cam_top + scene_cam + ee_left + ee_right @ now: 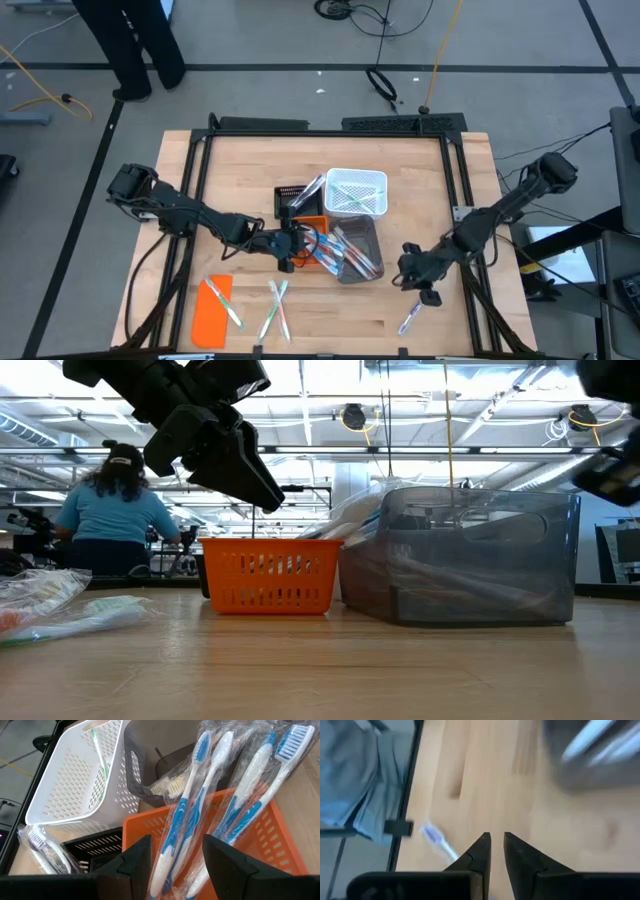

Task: Pick & Place Toothbrushes
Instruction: Put the violet toothbrush into the black bin

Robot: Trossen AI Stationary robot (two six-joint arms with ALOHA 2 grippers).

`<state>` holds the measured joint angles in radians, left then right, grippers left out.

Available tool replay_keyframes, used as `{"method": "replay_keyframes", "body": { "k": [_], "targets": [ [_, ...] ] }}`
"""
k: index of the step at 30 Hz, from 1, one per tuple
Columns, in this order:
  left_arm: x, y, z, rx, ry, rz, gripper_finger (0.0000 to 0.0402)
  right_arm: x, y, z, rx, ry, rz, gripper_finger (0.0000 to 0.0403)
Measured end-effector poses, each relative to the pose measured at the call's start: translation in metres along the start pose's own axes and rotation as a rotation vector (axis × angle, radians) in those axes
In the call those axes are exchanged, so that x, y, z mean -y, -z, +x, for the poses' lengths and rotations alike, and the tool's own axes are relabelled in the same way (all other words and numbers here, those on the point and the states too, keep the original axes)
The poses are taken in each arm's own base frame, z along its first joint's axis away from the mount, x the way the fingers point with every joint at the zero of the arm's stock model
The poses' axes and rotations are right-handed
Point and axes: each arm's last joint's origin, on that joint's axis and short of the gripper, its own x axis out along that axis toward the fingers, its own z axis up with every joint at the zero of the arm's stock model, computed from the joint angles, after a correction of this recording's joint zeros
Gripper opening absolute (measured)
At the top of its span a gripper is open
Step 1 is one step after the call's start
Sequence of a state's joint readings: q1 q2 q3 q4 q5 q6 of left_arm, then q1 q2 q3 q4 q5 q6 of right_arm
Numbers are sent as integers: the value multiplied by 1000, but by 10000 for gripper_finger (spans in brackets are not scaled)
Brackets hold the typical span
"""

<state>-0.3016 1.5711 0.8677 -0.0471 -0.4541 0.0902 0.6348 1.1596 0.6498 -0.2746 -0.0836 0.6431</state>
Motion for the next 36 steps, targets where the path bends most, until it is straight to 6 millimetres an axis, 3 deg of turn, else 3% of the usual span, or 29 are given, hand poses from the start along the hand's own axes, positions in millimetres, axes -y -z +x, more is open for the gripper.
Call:
{"method": "replay_keyframes", "body": {
  "k": [15,31,36],
  "targets": [
    [0,0,0,0,0,-48,177,-20,28,33,-176,8,118,159],
    [0,0,0,0,0,-49,177,-27,48,65,-257,33,13,161],
    [0,0,0,0,0,-48,177,-24,49,68,-254,63,-21,140]
  ]
}}
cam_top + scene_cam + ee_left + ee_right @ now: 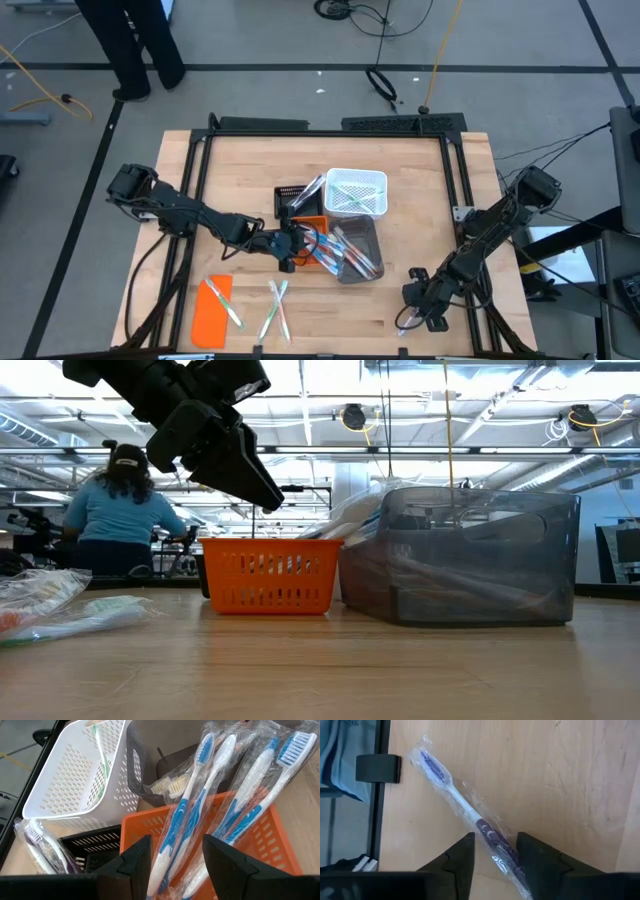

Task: Pick & Place Toothbrushes
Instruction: Put the violet toothbrush into the black bin

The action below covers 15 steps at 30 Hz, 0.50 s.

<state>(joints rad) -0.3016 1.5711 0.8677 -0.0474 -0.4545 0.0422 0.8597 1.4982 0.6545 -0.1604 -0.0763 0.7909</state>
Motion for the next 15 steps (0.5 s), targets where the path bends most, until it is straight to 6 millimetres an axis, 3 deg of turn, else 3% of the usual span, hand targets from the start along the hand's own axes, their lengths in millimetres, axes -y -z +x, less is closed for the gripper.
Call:
{"method": "replay_keyframes", "body": {
  "k": [8,15],
  "targets": [
    [0,0,0,0,0,-1,177,1,0,1,-5,5,-63,15],
    [0,0,0,0,0,1,177,5,-4,-5,30,20,-55,1]
  ]
}}
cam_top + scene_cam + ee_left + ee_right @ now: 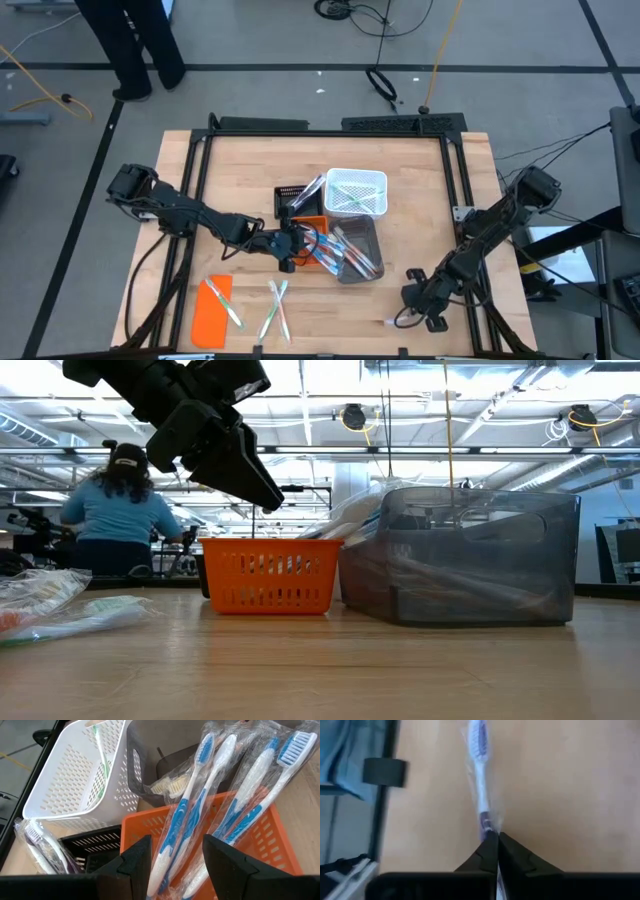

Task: Pick & Place Toothbrushes
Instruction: Put the violet toothbrush into the black bin

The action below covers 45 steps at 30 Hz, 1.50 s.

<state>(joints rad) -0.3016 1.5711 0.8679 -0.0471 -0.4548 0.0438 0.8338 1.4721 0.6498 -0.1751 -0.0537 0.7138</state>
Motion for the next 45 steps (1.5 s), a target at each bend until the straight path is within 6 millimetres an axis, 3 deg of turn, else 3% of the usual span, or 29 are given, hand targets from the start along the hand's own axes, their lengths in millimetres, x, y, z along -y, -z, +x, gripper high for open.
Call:
{"method": "replay_keyframes", "body": {
  "k": [9,20,34,45],
  "targets": [
    [0,0,0,0,0,-1,177,8,-5,-35,96,34,11,0],
    [0,-7,0,67,-3,-29,177,5,-15,-81,441,77,-61,0],
    [-5,-38,-7,374,-34,-96,177,16,-51,-126,946,368,-174,0],
    [-18,-64,-21,662,-122,-101,177,31,-80,-151,1192,547,-288,0]
  ]
}}
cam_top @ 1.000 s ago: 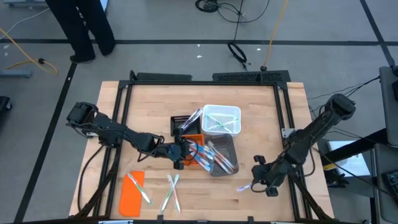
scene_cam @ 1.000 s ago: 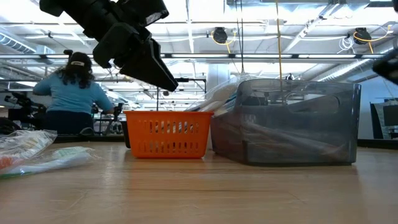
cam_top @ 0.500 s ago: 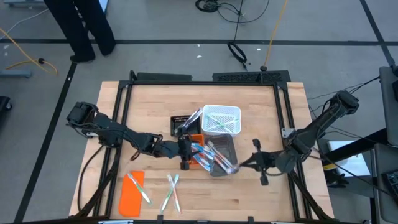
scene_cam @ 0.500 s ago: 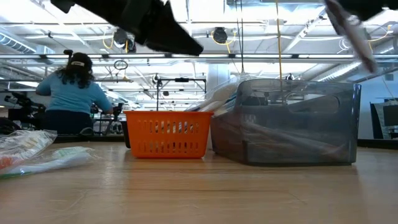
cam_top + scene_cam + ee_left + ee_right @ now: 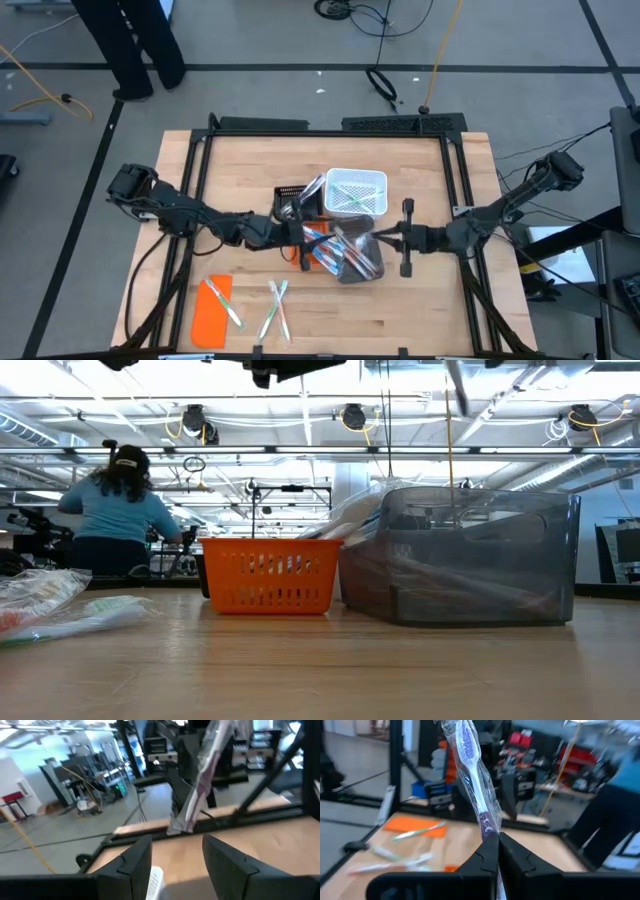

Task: Pick & Place Toothbrushes
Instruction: Put the violet toothbrush into the black bin

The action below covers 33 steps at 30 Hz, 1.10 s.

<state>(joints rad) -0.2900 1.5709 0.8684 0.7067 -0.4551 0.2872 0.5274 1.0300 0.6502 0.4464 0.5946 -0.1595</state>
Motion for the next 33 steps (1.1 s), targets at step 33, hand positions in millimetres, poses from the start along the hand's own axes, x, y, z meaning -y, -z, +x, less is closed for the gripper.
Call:
{"method": "replay_keyframes", "body": {
  "k": [33],
  "targets": [
    [-43,5,17,93,44,-128,176,58,33,79,232,-1,26,0]
  ]
}}
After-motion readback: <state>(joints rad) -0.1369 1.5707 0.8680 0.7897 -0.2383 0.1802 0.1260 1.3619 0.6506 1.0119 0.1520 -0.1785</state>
